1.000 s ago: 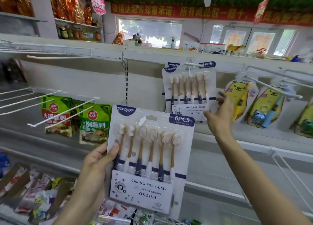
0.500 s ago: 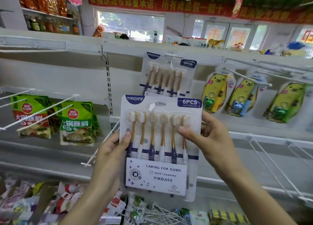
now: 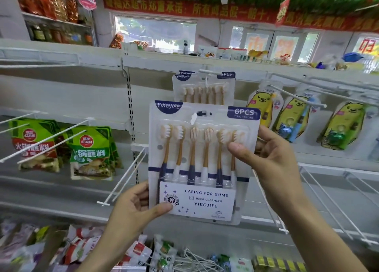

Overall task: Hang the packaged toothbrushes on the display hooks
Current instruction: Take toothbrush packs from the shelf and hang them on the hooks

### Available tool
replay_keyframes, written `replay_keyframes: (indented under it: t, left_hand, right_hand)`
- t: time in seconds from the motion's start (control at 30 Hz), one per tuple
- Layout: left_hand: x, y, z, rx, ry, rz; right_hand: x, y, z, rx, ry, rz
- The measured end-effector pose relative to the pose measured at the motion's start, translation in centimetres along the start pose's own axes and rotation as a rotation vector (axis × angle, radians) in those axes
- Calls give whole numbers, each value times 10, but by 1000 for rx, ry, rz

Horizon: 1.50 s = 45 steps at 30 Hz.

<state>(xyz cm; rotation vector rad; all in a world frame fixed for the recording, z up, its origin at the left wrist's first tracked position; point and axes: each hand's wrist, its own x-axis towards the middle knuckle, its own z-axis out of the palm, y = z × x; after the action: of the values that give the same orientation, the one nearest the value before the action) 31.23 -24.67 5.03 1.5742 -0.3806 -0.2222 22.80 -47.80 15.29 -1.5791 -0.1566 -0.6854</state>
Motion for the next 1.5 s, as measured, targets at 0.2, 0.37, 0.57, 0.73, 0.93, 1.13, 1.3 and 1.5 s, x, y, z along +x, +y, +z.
replay_keyframes:
  t: [0.2, 0.37, 0.57, 0.73, 0.93, 1.13, 1.3, 1.5]
  left_hand:
    - [12, 9, -3, -16, 22, 121]
    - [24, 24, -1, 3, 41, 195]
    - [38, 28, 2, 40, 49, 223]
    - [66, 21, 6, 58, 63, 210]
    - [117, 9, 13, 272, 94, 265]
    - [163, 4, 22, 371, 179, 243]
    - [188, -2, 25, 407, 217, 230]
    - [205, -6, 31, 371, 273, 179]
  right_hand:
    - [15, -8, 7, -2, -3, -85]
    - [29, -10, 8, -2, 46, -134]
    - [44, -2, 4, -26, 71, -134]
    - [69, 18, 3, -66, 87, -104]
    - [109, 41, -4, -153, 115, -72]
    - [149, 65, -10, -226, 144, -41]
    - [169, 80, -13, -231, 158, -34]
    - [181, 89, -16, -265, 169, -21]
